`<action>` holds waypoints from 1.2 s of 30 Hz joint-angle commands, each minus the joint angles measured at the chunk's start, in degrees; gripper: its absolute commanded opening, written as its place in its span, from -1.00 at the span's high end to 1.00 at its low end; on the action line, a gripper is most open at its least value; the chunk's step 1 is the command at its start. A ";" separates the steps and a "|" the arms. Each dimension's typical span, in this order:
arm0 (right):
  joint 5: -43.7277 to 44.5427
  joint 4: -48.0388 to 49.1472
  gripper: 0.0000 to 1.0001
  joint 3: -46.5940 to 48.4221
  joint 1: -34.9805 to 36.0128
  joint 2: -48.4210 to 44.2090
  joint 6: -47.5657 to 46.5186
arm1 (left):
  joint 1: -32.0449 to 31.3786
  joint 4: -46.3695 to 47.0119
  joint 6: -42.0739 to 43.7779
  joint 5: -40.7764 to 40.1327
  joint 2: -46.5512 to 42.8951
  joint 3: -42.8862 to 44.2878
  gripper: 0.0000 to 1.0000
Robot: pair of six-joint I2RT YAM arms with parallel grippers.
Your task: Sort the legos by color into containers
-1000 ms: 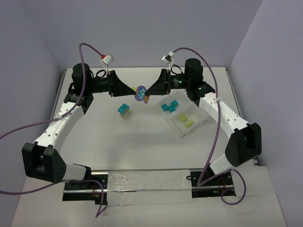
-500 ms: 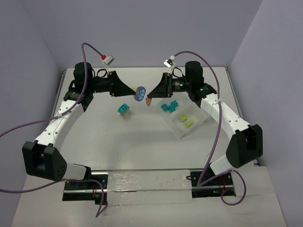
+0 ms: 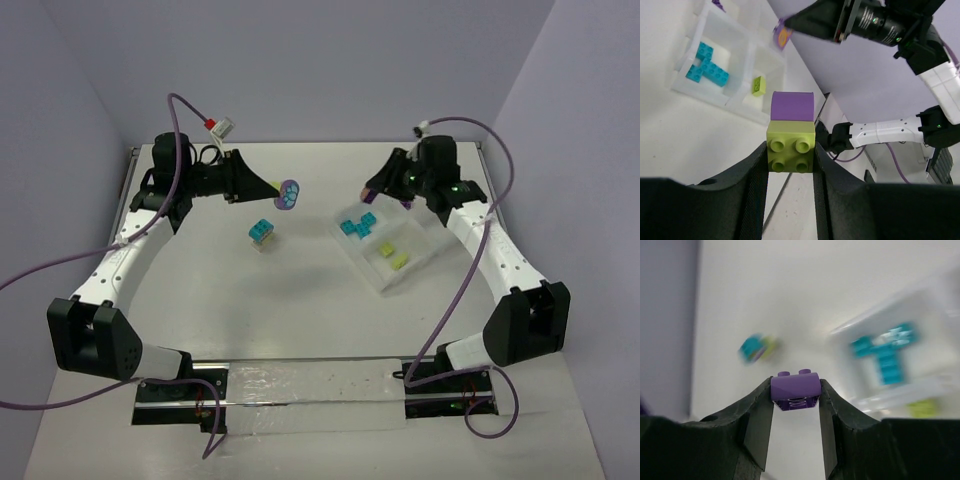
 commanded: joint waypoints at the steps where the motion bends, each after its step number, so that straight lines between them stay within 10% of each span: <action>1: 27.27 -2.32 1.00 3.08 -3.89 1.87 1.65 | 0.02 -5.42 4.33 -3.66 0.95 4.18 1.00; 10: 32.39 -2.47 0.90 11.10 -8.56 14.58 -0.01 | 0.01 -6.96 5.00 -4.95 0.17 4.29 1.00; 20: 32.39 -1.60 -0.59 14.98 -9.32 22.10 -0.62 | -0.08 -6.40 4.39 -4.68 0.03 4.27 0.99; 25: 29.83 -3.20 -0.71 17.35 -8.49 21.78 -1.64 | -0.08 -7.00 4.83 -4.19 0.66 5.17 1.00; 36: -20.99 10.98 -0.60 6.44 -0.48 2.18 -8.67 | -1.65 -0.45 1.29 1.24 2.90 3.90 1.00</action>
